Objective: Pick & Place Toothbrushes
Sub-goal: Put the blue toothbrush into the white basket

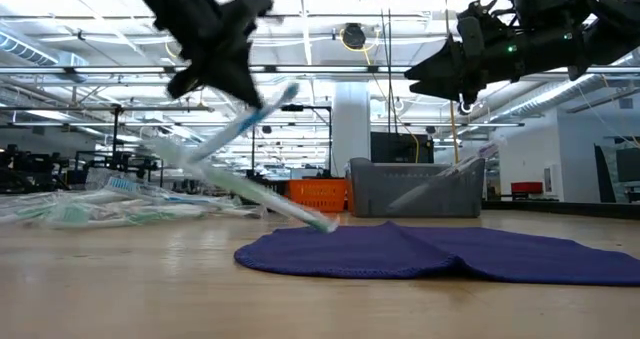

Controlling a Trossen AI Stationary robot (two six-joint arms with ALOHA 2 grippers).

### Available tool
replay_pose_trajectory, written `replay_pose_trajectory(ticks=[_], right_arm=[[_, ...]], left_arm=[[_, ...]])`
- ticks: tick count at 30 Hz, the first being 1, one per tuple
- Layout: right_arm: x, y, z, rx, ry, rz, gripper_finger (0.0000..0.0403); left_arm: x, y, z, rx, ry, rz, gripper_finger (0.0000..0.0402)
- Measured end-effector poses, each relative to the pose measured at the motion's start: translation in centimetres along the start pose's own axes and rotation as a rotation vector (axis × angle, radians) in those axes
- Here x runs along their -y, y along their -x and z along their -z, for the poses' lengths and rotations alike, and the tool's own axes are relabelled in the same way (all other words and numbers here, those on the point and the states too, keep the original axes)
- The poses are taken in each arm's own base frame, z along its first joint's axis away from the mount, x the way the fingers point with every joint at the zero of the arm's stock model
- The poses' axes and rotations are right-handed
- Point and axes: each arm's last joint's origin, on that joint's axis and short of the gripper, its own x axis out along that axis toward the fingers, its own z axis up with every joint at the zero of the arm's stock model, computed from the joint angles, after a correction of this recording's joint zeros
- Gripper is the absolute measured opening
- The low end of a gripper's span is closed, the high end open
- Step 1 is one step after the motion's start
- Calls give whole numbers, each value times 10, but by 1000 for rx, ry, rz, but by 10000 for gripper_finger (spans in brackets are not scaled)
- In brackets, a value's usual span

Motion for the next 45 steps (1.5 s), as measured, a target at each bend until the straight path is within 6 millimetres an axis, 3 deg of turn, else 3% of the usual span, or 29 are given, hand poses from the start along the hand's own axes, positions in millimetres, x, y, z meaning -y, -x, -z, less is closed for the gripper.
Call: replay_pose_trajectory(ticks=[15,22,45], right_arm=[[-8,2,-19,181,-94,-196,230],[-16,-3,-24,231,-94,-253,210],[-24,-54,-32,183,-86,-273,208]], left_arm=[[22,16,-40,391,-274,214,0],[26,5,-49,482,-316,250,0],[23,-32,-63,598,-319,310,0]])
